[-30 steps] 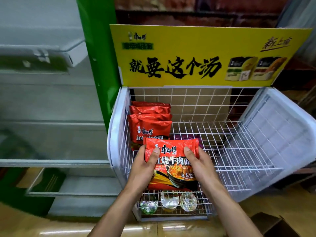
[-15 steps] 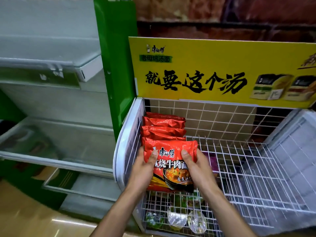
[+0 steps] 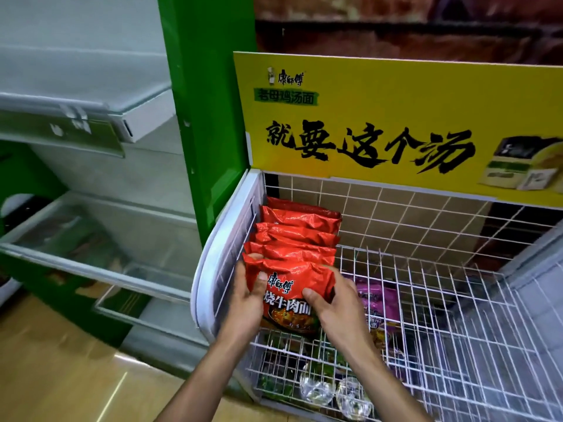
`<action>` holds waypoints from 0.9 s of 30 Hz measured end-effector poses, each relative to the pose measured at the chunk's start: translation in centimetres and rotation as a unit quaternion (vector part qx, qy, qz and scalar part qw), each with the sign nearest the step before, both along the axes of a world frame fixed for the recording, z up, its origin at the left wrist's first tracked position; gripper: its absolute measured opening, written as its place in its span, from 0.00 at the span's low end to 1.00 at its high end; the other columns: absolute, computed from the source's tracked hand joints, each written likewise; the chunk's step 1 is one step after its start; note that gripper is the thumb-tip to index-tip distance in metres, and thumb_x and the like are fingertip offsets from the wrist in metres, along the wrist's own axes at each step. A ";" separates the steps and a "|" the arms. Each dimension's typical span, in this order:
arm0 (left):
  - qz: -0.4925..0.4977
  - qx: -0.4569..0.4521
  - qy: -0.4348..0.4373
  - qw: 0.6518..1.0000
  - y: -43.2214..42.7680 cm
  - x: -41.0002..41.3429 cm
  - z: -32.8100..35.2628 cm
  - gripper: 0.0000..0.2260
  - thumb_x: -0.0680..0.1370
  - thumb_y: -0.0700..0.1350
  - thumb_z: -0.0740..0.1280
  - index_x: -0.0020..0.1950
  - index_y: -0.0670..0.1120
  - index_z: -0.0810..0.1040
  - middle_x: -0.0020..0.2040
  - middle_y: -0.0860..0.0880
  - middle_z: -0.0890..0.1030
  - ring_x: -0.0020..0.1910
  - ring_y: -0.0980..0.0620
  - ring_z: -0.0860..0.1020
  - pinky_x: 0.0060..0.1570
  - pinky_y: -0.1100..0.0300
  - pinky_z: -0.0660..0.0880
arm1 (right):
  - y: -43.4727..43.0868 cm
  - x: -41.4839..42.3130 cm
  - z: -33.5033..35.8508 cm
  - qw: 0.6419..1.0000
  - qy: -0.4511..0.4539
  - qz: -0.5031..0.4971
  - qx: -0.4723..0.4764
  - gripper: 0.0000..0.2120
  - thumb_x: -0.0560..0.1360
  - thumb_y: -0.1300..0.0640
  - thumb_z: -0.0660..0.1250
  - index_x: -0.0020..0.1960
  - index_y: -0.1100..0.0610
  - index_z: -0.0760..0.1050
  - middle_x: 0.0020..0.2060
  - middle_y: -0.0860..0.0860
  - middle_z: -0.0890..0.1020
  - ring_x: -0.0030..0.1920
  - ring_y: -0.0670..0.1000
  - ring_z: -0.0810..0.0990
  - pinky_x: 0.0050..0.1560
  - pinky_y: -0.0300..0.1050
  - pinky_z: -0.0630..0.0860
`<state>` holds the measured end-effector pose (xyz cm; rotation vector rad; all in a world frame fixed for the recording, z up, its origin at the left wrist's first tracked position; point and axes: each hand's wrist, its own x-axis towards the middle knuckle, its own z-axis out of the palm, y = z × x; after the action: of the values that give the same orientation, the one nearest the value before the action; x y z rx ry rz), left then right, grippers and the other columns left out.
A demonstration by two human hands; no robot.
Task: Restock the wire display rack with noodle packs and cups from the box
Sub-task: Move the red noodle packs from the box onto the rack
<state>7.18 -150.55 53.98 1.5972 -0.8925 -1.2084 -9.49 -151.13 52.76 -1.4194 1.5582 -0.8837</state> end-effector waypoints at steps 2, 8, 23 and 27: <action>0.008 -0.003 0.007 1.000 0.2 0.3 -0.4 0.21 0.85 0.48 0.61 0.76 0.62 0.64 0.70 0.52 0.76 0.65 0.47 0.77 0.66 0.40 0.74 | 0.1 0.1 -0.5 1.000 0.018 0.011 -0.005 0.22 0.76 0.51 0.73 0.64 0.36 0.67 0.59 0.38 0.72 0.62 0.45 0.74 0.68 0.54 0.73; 0.018 -0.001 0.004 1.000 0.5 0.6 -0.5 0.20 0.81 0.37 0.57 0.58 0.64 0.72 0.59 0.51 0.80 0.57 0.44 0.80 0.58 0.34 0.78 | 0.3 0.4 -1.4 0.998 0.041 0.037 -0.021 0.24 0.74 0.54 0.74 0.61 0.33 0.68 0.56 0.22 0.66 0.64 0.40 0.70 0.69 0.50 0.72; -0.005 0.005 -0.171 0.985 2.6 0.0 -1.8 0.27 0.85 0.54 0.57 0.82 0.56 0.51 0.80 0.49 0.64 0.76 0.44 0.66 0.72 0.50 0.64 | 1.5 0.8 -1.2 0.997 0.082 0.008 0.005 0.26 0.74 0.49 0.74 0.68 0.46 0.67 0.62 0.41 0.67 0.63 0.46 0.72 0.67 0.51 0.73; -0.012 -0.001 -0.160 0.987 3.4 0.0 -1.8 0.28 0.85 0.54 0.58 0.82 0.58 0.50 0.79 0.50 0.65 0.75 0.44 0.67 0.73 0.48 0.63 | 2.5 0.9 -1.0 0.996 0.089 -0.007 0.004 0.31 0.74 0.53 0.75 0.72 0.47 0.65 0.66 0.43 0.67 0.64 0.42 0.67 0.69 0.49 0.69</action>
<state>7.20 -147.15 52.14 1.8148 -1.1163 -0.9800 -8.59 -148.63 51.80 -1.5172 1.7035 -0.7765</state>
